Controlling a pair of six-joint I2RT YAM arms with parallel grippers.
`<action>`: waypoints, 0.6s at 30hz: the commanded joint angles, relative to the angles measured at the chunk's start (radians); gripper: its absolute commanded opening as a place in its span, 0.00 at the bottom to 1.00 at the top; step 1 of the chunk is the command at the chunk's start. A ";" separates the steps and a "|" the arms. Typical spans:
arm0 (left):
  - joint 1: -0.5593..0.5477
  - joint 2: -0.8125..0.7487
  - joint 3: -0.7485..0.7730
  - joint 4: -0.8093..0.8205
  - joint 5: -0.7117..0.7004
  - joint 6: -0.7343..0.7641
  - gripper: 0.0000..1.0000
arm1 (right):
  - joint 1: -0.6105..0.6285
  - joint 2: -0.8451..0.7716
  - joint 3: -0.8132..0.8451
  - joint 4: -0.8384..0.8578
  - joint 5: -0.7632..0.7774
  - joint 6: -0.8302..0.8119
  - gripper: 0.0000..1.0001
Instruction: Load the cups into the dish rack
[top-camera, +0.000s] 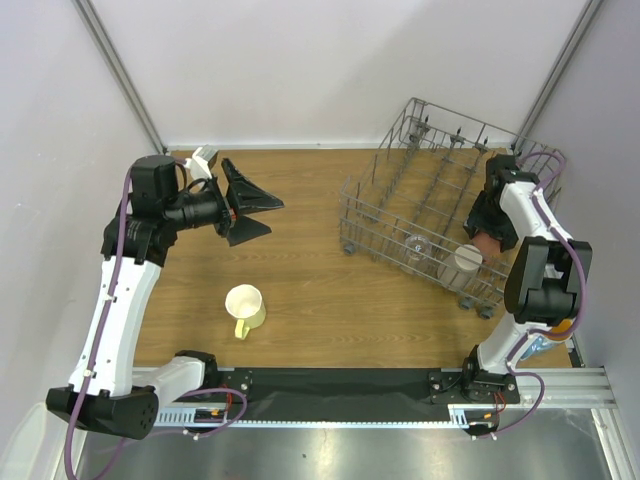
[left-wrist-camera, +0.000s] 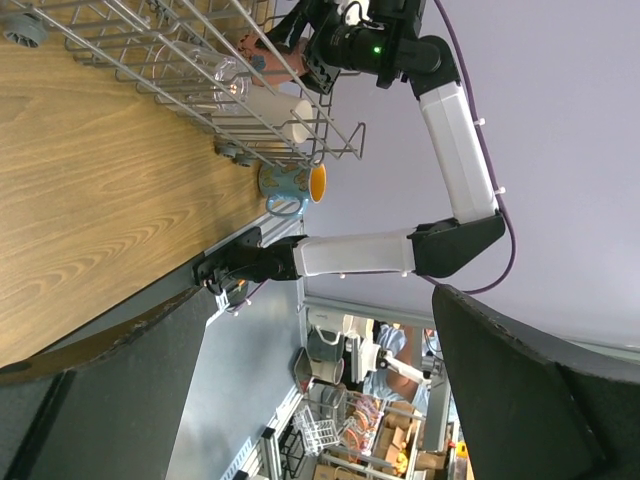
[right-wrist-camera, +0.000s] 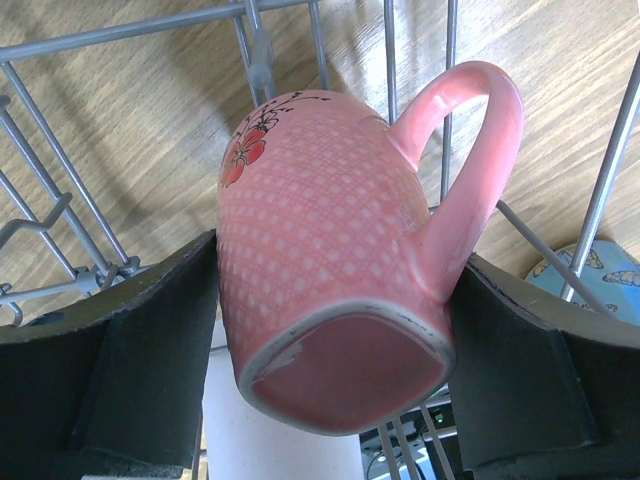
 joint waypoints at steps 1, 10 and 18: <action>0.010 -0.024 0.030 0.003 0.011 -0.019 1.00 | 0.002 -0.025 -0.038 -0.007 0.013 -0.009 0.54; 0.010 -0.057 -0.015 0.019 0.016 -0.042 1.00 | 0.002 -0.089 -0.027 -0.044 -0.015 -0.020 0.89; 0.008 -0.070 -0.035 0.029 0.023 -0.052 1.00 | -0.003 -0.106 0.013 -0.079 -0.018 -0.031 1.00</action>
